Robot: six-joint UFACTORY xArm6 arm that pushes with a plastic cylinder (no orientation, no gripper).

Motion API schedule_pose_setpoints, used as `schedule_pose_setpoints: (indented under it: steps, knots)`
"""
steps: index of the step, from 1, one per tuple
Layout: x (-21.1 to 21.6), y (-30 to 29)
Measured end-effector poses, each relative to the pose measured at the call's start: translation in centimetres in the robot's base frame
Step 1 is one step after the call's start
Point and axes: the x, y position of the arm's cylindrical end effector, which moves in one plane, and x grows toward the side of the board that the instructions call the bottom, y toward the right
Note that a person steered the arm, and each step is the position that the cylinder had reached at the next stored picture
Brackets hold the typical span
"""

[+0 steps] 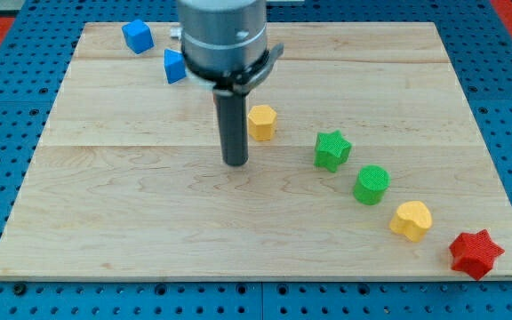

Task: Push the red star into the yellow heart

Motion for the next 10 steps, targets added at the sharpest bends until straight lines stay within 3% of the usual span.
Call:
schedule_pose_setpoints:
  steps: [3,4,6,7,8,10]
  knots:
    - [-9.6,14.9]
    - [-8.0,25.3]
    - [4.6,36.8]
    - [12.0,34.9]
    - [16.4,32.4]
    - [15.5,19.6]
